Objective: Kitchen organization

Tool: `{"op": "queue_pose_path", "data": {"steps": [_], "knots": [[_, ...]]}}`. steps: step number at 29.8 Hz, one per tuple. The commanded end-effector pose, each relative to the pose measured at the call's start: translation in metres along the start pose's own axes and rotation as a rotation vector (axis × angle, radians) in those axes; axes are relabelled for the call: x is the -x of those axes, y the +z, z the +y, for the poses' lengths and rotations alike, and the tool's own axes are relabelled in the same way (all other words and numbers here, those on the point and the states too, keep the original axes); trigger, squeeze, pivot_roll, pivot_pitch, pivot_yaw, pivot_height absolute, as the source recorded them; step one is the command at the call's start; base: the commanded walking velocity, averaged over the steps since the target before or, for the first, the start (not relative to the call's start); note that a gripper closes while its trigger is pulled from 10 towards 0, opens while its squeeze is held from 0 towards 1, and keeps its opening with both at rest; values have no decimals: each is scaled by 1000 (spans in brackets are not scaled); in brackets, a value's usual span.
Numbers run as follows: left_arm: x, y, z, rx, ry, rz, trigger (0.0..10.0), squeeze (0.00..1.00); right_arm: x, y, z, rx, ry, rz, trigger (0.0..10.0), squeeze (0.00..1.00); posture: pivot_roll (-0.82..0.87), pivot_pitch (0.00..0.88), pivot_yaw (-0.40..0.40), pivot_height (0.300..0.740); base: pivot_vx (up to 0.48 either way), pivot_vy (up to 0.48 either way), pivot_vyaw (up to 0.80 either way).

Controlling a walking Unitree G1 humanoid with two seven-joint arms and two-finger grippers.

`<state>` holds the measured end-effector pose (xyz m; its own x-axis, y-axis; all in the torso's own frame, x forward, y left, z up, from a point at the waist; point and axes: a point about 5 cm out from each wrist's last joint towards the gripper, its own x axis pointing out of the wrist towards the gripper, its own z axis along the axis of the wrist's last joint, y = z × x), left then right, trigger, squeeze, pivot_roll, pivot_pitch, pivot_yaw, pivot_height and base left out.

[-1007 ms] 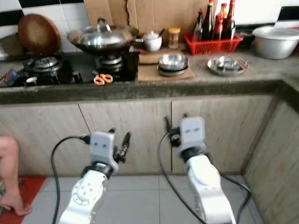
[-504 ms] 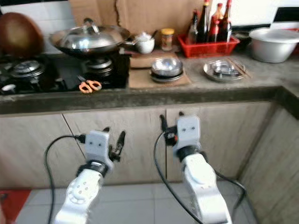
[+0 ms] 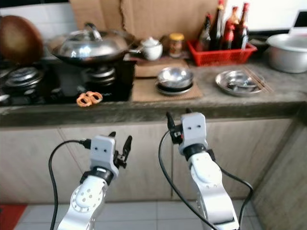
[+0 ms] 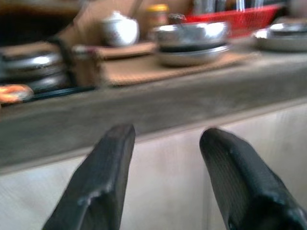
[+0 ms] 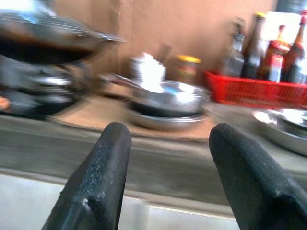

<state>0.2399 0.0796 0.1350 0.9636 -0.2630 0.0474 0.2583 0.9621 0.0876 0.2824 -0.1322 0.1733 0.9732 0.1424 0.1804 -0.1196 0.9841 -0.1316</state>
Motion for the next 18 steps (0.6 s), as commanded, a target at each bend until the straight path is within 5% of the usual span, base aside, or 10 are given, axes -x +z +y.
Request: {"op": "queue_pose_path", "data": {"steps": [1,18], "knots": [[2,1,6,-16,26,-9,10000,0,-6,7,8,-9,27,-38,10000,0,37,0,3,740,360,0,0],[1,-1,8,-22,14,-3,10000,0,-21,16,8,68,65,-105,10000,0,38,0,1,740,357,0,0]]}}
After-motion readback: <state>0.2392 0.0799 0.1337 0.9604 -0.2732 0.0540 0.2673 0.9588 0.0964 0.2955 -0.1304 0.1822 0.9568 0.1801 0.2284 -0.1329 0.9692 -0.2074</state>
